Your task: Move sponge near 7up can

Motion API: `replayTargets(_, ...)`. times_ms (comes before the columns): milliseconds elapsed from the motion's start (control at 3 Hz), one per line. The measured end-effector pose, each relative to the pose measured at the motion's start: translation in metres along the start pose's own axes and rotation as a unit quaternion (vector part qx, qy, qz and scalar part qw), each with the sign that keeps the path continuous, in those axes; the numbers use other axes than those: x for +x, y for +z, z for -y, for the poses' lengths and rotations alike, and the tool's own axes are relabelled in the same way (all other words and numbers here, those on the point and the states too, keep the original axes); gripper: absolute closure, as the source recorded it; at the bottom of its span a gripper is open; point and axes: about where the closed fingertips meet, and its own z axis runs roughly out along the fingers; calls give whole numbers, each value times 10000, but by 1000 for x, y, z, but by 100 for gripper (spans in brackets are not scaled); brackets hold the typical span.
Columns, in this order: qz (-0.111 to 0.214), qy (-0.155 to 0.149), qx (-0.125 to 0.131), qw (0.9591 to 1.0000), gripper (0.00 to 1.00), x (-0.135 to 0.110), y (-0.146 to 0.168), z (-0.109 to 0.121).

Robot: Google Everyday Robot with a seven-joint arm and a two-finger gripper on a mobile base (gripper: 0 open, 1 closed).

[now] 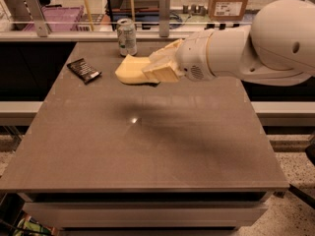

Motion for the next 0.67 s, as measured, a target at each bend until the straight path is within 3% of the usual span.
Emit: replayTargets(667,106,208,100,9997,100,6,-3,43)
